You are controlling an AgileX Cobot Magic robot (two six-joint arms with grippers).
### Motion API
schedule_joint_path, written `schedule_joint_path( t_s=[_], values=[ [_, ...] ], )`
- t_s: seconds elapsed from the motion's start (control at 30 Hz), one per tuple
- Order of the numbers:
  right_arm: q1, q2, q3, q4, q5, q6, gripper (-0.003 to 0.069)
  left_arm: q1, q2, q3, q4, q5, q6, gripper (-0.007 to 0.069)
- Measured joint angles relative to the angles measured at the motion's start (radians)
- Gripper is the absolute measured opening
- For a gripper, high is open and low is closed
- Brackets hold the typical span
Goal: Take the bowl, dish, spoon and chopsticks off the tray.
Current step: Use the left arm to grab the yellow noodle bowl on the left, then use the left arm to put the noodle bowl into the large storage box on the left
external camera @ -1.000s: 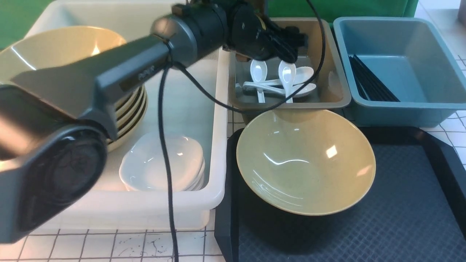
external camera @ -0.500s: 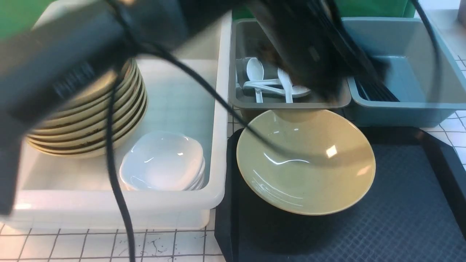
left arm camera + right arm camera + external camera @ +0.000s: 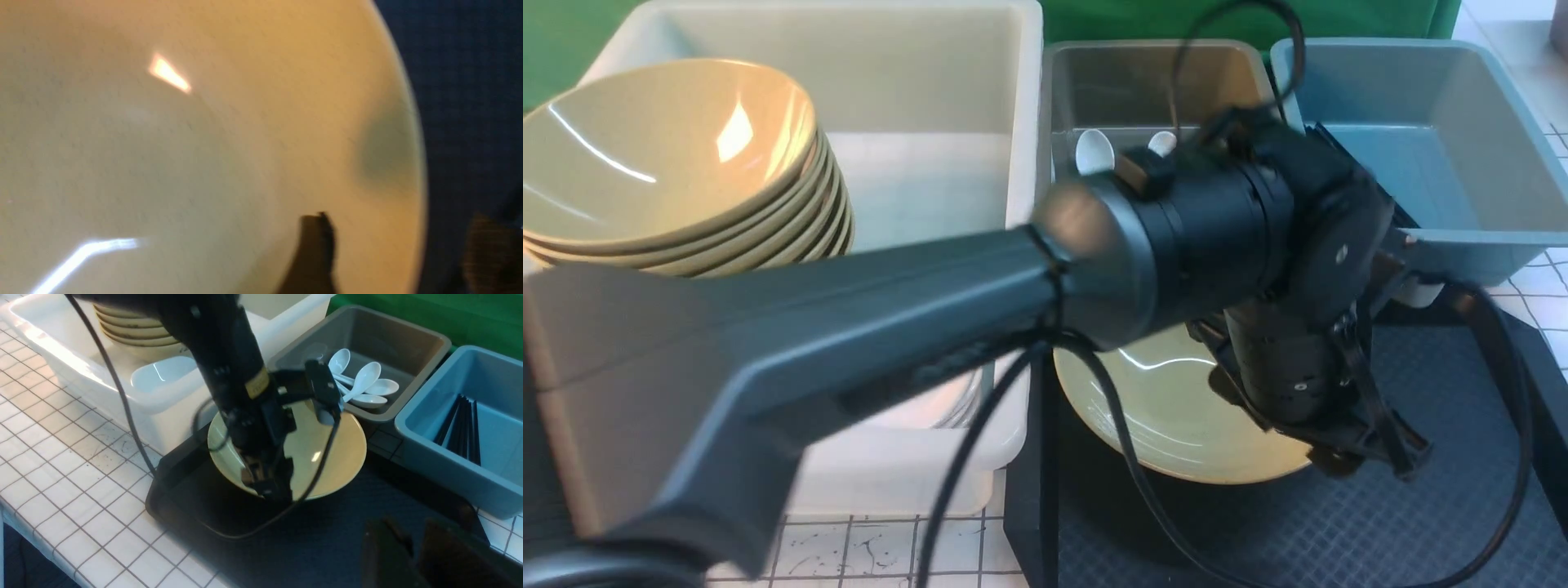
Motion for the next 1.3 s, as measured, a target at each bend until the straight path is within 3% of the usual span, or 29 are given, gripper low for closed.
schedule_joint_path(
  t_s=[0.1, 0.23, 0.4, 0.63, 0.73, 0.9, 1.03, 1.2, 1.3],
  values=[
    [0.0, 0.0, 0.0, 0.001, 0.0, -0.014, 0.0144, 0.01, 0.052, 0.0, 0.046, -0.033, 0.0, 0.0563],
    [0.0, 0.0, 0.0, 0.0, 0.0, -0.026, 0.0146, 0.016, 0.117, 0.0, 0.084, -0.047, -0.002, 0.0566],
    [0.0, 0.0, 0.0, 0.0, 0.0, -0.032, 0.0147, 0.0, 0.127, -0.011, 0.117, -0.04, -0.024, 0.0319],
    [0.0, 0.0, 0.0, 0.0, 0.0, -0.048, 0.0148, -0.026, 0.059, -0.042, 0.114, 0.04, -0.026, 0.0133],
    [0.0, 0.0, 0.0, 0.0, 0.0, -0.048, 0.015, -0.076, -0.014, -0.044, 0.067, 0.051, -0.034, 0.0017],
    [0.0, 0.0, 0.0, 0.0, -0.001, -0.048, 0.0152, -0.123, -0.116, -0.042, 0.009, 0.061, -0.046, 0.0016],
    [0.0, 0.0, 0.0, 0.0, -0.003, -0.038, 0.0152, -0.121, -0.236, -0.04, 0.061, 0.061, -0.05, 0.0016],
    [0.0, 0.001, 0.0, -0.001, -0.037, -0.026, 0.0152, -0.11, -0.381, -0.04, 0.231, 0.109, -0.101, 0.0016],
    [0.0, 0.014, 0.0, -0.001, -0.095, -0.026, 0.0152, -0.06, -0.469, -0.04, 0.399, 0.216, -0.148, 0.0016]
  ],
)
